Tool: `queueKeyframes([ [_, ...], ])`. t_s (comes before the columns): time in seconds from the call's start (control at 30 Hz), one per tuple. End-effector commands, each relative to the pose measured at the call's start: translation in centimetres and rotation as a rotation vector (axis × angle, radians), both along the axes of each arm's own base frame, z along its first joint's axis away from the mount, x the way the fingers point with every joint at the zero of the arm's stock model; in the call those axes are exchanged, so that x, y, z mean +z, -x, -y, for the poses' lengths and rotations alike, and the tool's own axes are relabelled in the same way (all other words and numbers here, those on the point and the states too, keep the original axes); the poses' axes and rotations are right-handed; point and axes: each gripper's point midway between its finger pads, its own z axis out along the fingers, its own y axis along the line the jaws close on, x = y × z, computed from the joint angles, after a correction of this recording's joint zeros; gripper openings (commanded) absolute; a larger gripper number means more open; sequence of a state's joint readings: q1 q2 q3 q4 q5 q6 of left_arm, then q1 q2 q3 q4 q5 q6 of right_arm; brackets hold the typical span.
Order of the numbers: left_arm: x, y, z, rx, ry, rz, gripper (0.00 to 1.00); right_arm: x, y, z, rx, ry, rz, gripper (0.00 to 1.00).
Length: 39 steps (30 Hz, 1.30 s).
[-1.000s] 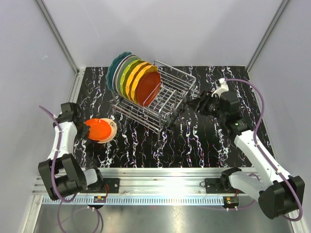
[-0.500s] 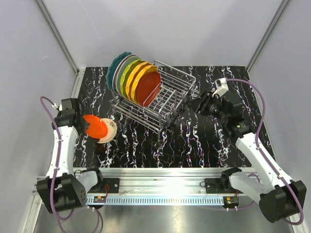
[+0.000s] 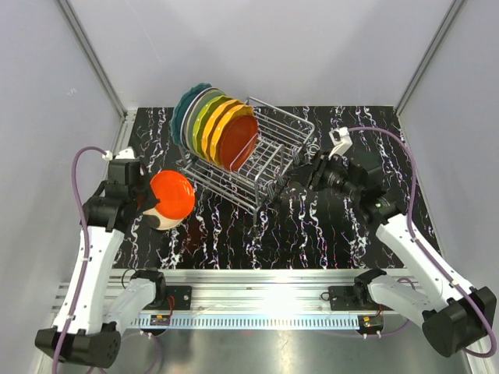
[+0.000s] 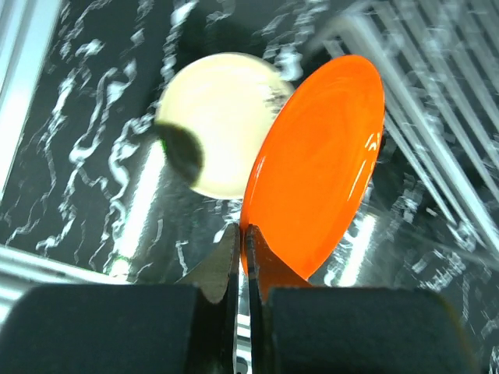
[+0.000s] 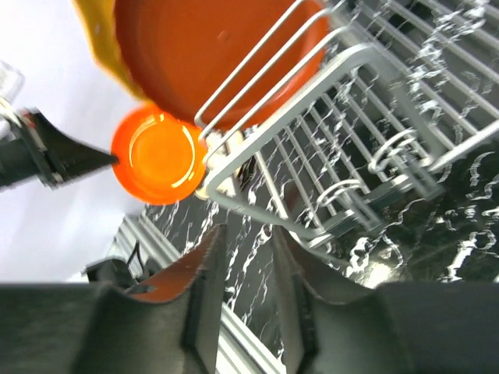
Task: Load the plates into the dish rack
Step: Grab a plate with the left arm, then insert the plate into the dish rack
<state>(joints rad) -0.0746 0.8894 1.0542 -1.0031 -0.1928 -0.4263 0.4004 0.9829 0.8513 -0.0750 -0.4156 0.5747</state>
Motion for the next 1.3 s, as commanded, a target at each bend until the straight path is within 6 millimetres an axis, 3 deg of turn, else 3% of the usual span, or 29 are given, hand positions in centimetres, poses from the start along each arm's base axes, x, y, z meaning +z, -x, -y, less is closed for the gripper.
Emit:
queueKeyframes([
  [0.0, 4.2, 0.0, 1.1, -0.048, -0.012, 0.126, 0.0, 3.4, 0.9, -1.7, 0.059, 0.008, 0.108, 0.33],
  [0.17, 6.8, 0.9, 3.7, -0.181, 0.027, 0.186, 0.0, 5.6, 2.5, -3.8, 0.12, -0.005, 0.161, 0.32],
  [0.3, 9.4, 2.4, 3.8, -0.228, 0.002, 0.222, 0.0, 6.9, 4.0, -6.4, 0.176, -0.014, 0.163, 0.31],
  [0.47, 12.5, 3.5, 5.7, -0.344, 0.057, 0.309, 0.0, 9.2, 5.9, -10.7, 0.26, -0.028, 0.2, 0.31],
  [0.5, 12.7, 3.5, 6.0, -0.359, 0.06, 0.313, 0.0, 8.6, 5.7, -11.6, 0.269, -0.007, 0.194, 0.31],
  [0.57, 13.5, 3.4, 6.7, -0.402, 0.068, 0.333, 0.0, 9.5, 6.3, -13.1, 0.296, -0.011, 0.209, 0.31],
  [0.6, 13.9, 3.4, 6.9, -0.414, 0.067, 0.345, 0.0, 8.6, 6.1, -14.1, 0.306, 0.01, 0.199, 0.31],
  [0.8, 20.1, 3.4, 8.6, -0.517, 0.106, 0.494, 0.0, 9.4, 6.2, -17.4, 0.328, 0.038, 0.223, 0.31],
  [1.0, 23.9, 2.4, 11.2, -0.632, 0.128, 0.558, 0.0, 10.6, 5.5, -18.1, 0.298, 0.053, 0.245, 0.32],
  [1.27, 25.7, 0.2, 17.0, -0.736, 0.044, 0.566, 0.0, 9.9, 3.1, -16.2, 0.14, 0.129, 0.244, 0.34],
])
